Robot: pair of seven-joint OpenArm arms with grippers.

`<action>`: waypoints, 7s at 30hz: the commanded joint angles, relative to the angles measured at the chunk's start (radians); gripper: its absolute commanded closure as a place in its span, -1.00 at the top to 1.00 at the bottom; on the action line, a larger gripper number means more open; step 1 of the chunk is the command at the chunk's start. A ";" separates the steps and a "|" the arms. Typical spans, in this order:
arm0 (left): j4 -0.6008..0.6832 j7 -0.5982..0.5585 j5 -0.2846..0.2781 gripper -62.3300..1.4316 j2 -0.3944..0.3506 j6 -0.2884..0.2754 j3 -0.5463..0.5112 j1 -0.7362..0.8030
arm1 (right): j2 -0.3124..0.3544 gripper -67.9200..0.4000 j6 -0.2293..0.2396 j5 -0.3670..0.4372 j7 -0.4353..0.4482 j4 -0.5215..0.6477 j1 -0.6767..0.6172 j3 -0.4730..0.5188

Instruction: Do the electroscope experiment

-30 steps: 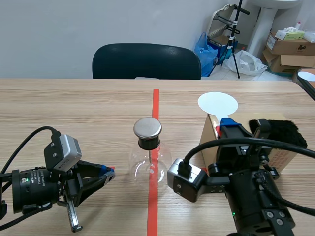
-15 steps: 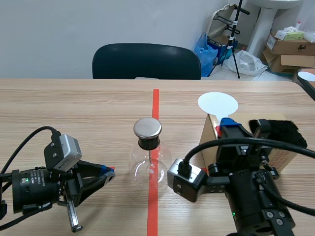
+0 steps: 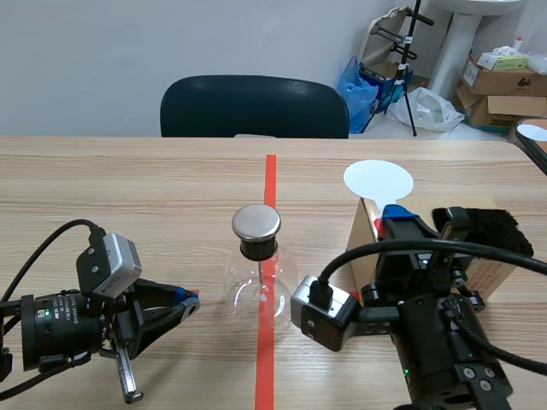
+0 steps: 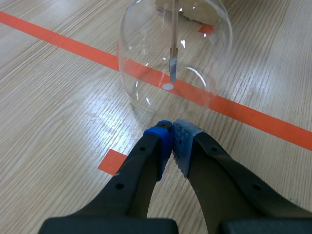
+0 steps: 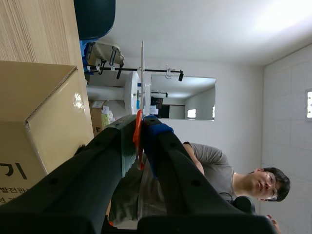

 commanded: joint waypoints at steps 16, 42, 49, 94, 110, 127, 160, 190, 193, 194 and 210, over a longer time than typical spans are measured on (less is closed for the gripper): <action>0.022 -0.022 -0.013 -0.86 0.002 -0.002 -0.003 -0.008 | 0.008 -0.96 -0.011 -0.001 0.002 0.009 0.011 0.006; 0.022 -0.022 -0.013 -0.86 0.002 -0.002 -0.003 -0.008 | 0.008 -0.96 -0.011 -0.001 0.487 0.009 0.011 0.006; 0.022 -0.022 -0.013 -0.86 0.002 -0.002 -0.003 -0.008 | 0.008 -0.96 -0.011 -0.001 0.520 0.009 0.011 0.005; 0.022 -0.022 -0.013 -0.86 0.002 -0.002 -0.003 -0.008 | 0.008 -0.96 -0.011 -0.001 0.525 0.009 0.011 0.005; 0.022 -0.022 -0.013 -0.86 0.002 -0.002 -0.003 -0.008 | 0.008 -0.96 -0.011 -0.001 0.525 0.009 0.011 0.005; 0.022 -0.022 -0.013 -0.86 0.002 -0.002 -0.003 -0.008 | 0.008 -0.96 -0.011 -0.001 0.525 0.009 0.011 0.005; 0.022 -0.022 -0.013 -0.86 0.002 -0.002 -0.003 -0.008 | 0.008 -0.96 -0.011 -0.001 0.524 0.009 0.011 0.005; 0.022 -0.022 -0.013 -0.86 0.002 -0.002 -0.003 -0.008 | 0.008 -0.96 -0.011 -0.001 0.194 0.009 0.011 0.005; 0.022 -0.022 -0.013 -0.86 0.002 -0.002 -0.003 -0.008 | 0.008 -0.96 -0.011 -0.001 0.123 0.009 0.011 0.005; 0.022 -0.022 -0.013 -0.86 0.002 -0.002 -0.003 -0.008 | 0.008 -0.96 -0.011 -0.001 0.100 0.009 0.011 0.005; 0.022 -0.022 -0.013 -0.86 0.002 -0.002 -0.003 -0.008 | 0.008 -0.96 -0.011 -0.001 -0.095 0.009 0.011 0.005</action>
